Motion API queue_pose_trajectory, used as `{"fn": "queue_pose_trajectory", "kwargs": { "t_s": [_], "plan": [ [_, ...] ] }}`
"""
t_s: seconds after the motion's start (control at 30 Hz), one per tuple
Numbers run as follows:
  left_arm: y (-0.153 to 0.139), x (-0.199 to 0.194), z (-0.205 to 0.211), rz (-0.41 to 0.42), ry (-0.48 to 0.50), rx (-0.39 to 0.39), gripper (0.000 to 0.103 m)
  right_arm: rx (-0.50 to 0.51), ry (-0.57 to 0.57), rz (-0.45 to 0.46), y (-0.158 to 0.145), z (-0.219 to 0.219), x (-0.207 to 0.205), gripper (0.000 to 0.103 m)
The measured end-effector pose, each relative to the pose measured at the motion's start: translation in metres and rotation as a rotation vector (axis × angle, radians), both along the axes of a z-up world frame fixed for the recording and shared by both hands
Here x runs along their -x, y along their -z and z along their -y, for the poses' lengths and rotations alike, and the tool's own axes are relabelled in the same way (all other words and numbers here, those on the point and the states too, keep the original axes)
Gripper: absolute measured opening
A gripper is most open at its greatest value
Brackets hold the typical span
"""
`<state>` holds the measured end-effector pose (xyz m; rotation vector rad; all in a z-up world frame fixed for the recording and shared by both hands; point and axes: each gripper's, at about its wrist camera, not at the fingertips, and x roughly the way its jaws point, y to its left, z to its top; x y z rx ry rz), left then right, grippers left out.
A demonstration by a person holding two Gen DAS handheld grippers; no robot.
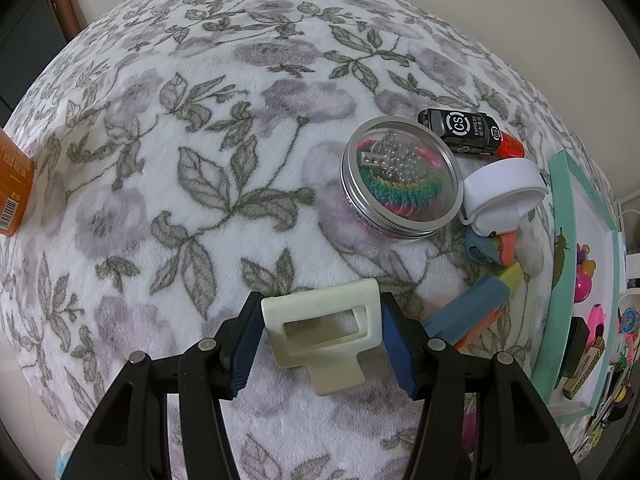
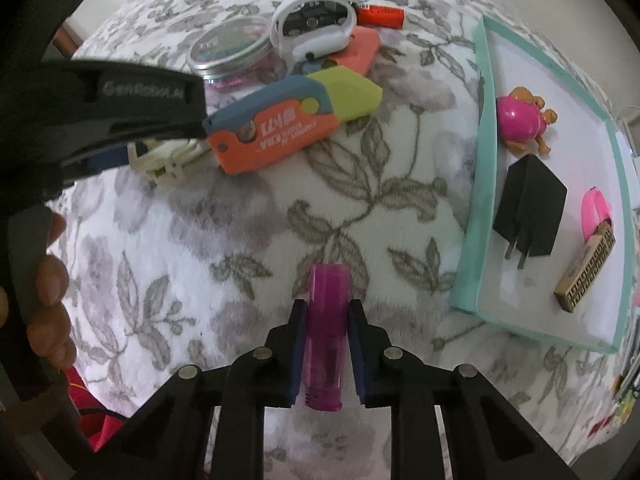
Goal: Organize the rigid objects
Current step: 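Lift hair clip and lighter and carry both over the tray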
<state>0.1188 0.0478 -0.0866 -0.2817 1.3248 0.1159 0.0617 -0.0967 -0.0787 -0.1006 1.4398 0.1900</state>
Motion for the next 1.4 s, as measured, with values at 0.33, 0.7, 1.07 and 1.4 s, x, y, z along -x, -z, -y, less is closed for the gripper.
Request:
{"fn": "queue_pose_trajectory", "kwargs": {
  "t_s": [0.33,0.7,1.07,1.4],
  "plan": [
    [-0.002,0.001,-0.005,0.002,-0.03,0.03,0.058,-0.058,0.047,0.035,-0.002,0.011,-0.009,0.021],
    [-0.054,0.002,-0.014,0.185,-0.047,0.059,0.057,-0.118,0.185,0.235,-0.049,0.049,-0.011,0.021],
    [-0.12,0.012,0.036,0.405,0.09,0.128,0.057,-0.041,0.316,0.438,-0.09,0.091,-0.011,0.021],
    [-0.16,0.03,0.119,0.536,0.325,0.129,0.057,0.053,0.46,0.566,-0.12,0.145,0.0,0.021]
  ]
}}
